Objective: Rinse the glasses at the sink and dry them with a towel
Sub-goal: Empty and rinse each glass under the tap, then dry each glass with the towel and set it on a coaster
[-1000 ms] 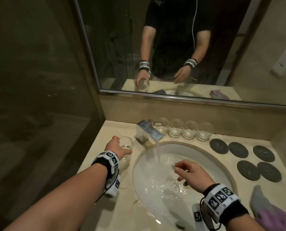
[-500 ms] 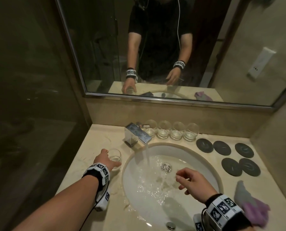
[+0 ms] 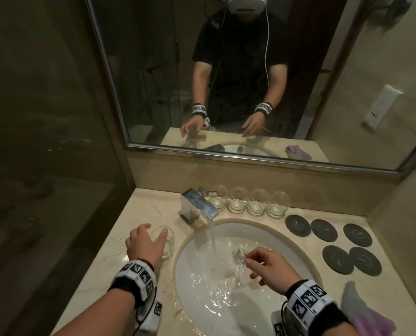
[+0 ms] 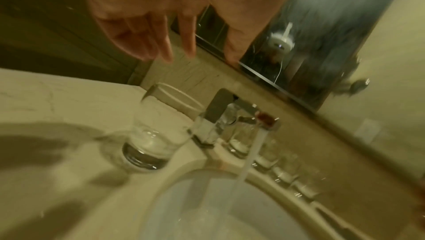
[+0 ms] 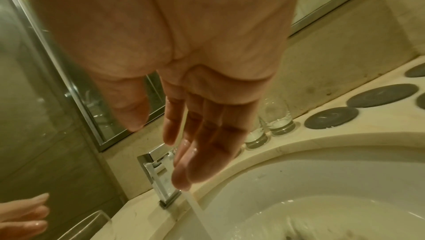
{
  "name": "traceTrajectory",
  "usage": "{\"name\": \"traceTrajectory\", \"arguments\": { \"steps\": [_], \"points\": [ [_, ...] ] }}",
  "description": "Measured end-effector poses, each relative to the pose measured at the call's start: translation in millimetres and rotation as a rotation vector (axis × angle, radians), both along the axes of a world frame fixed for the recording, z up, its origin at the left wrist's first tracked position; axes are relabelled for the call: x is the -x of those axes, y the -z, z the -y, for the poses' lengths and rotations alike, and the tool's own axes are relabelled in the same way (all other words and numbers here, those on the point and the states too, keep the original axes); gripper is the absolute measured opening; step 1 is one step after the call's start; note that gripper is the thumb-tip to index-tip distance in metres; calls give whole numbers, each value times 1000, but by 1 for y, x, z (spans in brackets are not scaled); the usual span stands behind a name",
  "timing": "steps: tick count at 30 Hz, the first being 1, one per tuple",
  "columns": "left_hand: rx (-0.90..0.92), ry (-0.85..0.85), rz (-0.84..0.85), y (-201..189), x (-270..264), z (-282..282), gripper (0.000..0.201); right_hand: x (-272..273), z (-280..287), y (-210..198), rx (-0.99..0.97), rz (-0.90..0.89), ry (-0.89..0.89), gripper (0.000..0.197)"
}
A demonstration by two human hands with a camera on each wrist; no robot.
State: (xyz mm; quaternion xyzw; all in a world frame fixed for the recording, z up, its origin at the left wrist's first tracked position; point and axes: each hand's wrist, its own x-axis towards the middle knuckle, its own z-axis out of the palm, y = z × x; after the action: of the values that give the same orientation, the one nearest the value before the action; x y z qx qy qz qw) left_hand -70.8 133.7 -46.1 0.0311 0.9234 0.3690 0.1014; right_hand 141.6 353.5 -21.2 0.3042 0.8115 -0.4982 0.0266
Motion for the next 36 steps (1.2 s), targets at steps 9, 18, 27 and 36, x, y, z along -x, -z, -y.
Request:
{"name": "traceTrajectory", "arguments": {
  "steps": [9, 18, 27, 36],
  "points": [
    [-290, 102, 365, 12, -40, 35, 9, 105, -44, -22, -51, 21, -72, 29],
    [-241, -19, 384, 25, -58, 59, 7, 192, -61, -21, -12, 77, -152, 61],
    [-225, -58, 361, 7, -65, 55, 7, 213, -61, -3, -53, 76, -178, 44],
    [-226, -4, 335, -6, -59, 42, 8, 195, -57, -10, -140, 80, -300, 50]
  ]
}}
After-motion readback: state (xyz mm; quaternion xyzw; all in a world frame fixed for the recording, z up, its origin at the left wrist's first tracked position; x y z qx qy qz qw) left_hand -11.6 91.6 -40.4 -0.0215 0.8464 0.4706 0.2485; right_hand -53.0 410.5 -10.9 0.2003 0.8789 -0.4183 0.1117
